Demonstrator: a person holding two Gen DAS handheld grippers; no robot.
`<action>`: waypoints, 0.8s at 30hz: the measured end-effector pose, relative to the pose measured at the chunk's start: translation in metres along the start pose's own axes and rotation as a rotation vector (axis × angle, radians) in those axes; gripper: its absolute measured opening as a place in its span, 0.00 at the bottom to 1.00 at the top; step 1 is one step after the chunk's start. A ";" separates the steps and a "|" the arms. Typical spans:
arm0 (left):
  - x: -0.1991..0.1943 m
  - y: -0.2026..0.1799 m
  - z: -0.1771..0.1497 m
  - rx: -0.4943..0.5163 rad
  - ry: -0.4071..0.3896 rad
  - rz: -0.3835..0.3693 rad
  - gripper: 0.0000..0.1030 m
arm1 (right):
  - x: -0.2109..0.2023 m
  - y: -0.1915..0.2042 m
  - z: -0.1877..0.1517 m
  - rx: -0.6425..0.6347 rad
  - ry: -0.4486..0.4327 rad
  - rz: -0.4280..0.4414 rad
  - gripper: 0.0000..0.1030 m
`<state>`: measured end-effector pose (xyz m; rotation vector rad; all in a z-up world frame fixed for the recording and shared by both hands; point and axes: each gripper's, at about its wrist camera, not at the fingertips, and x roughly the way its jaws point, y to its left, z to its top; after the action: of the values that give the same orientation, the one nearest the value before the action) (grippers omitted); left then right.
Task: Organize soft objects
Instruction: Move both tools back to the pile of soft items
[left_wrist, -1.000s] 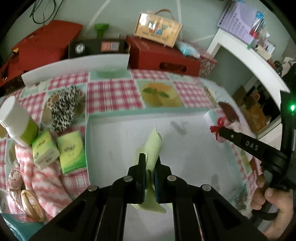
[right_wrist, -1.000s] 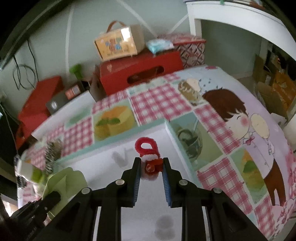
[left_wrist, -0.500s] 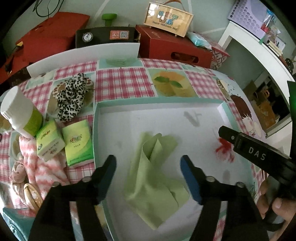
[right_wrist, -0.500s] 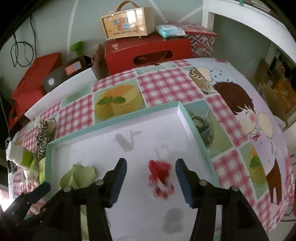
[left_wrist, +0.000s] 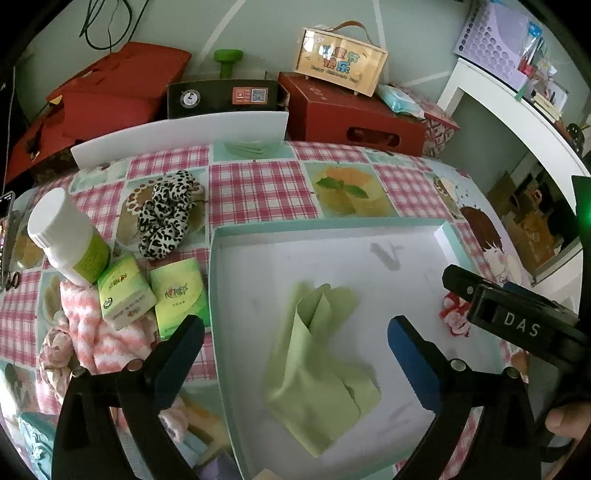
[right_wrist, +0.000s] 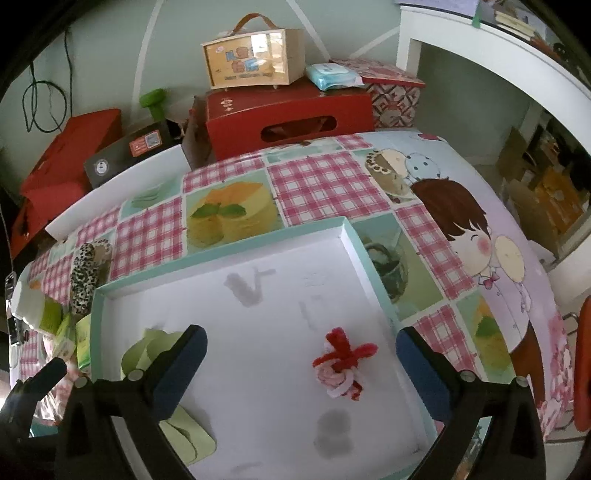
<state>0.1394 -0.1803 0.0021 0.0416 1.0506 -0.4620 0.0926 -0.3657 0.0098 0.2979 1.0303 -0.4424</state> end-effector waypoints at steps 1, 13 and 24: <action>0.000 0.001 0.000 -0.001 0.001 0.000 0.97 | 0.001 -0.001 -0.001 0.001 0.003 -0.003 1.00; -0.013 0.010 0.003 -0.032 -0.023 -0.005 0.97 | -0.006 0.006 0.000 -0.005 0.009 0.057 1.00; -0.043 0.050 0.011 -0.079 -0.043 0.010 0.97 | -0.015 0.038 -0.004 -0.063 0.000 0.123 1.00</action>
<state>0.1497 -0.1232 0.0345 -0.0333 1.0246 -0.4107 0.1013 -0.3277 0.0227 0.3029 1.0180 -0.2981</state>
